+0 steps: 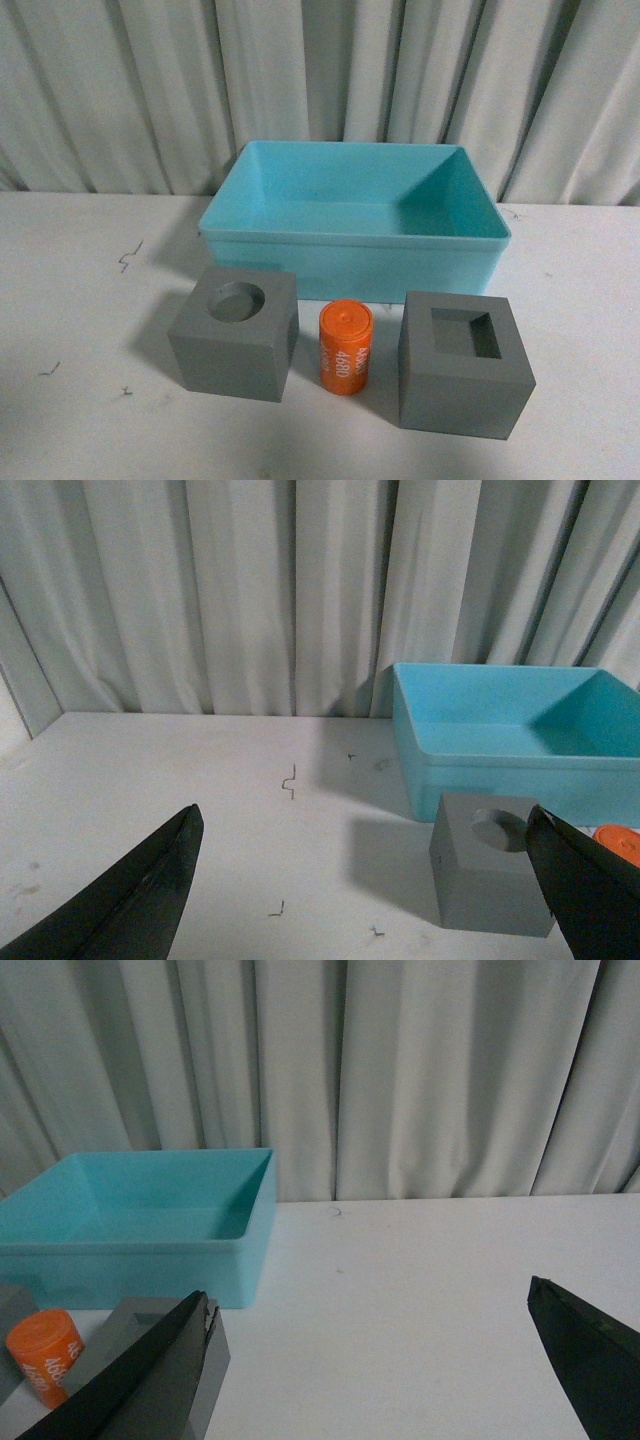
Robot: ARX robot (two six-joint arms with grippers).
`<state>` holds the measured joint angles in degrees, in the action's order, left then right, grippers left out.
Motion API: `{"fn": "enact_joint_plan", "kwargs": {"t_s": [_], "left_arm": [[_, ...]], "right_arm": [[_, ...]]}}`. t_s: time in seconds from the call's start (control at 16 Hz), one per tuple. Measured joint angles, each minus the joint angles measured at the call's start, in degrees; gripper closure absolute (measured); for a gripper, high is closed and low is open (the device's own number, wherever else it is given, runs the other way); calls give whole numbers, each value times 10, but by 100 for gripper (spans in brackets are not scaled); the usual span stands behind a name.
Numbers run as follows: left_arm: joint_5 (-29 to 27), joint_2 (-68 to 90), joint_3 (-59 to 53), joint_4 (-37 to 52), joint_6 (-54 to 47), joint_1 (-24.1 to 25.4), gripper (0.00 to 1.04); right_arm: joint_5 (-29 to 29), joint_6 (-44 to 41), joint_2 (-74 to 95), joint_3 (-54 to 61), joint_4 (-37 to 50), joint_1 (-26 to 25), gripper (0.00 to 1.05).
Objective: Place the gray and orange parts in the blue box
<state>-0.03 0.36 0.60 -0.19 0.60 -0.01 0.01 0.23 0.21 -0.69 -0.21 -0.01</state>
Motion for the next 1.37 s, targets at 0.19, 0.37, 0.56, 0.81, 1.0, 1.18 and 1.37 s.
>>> {"fn": "enact_joint_plan", "kwargs": {"t_s": [0.19,0.37,0.56,0.81,1.0,1.18,1.37], "left_arm": [[0,0,0,0,0,0,7],[0,0,0,0,0,0,7],[0,0,0,0,0,0,7],[0,0,0,0,0,0,7],[0,0,0,0,0,0,7],[0,0,0,0,0,0,7],[0,0,0,0,0,0,7]], "right_arm": [[0,0,0,0,0,0,6],[0,0,0,0,0,0,6],[0,0,0,0,0,0,6],[0,0,0,0,0,0,6],[0,0,0,0,0,0,6],[0,0,0,0,0,0,6],[0,0,0,0,0,0,6]]}}
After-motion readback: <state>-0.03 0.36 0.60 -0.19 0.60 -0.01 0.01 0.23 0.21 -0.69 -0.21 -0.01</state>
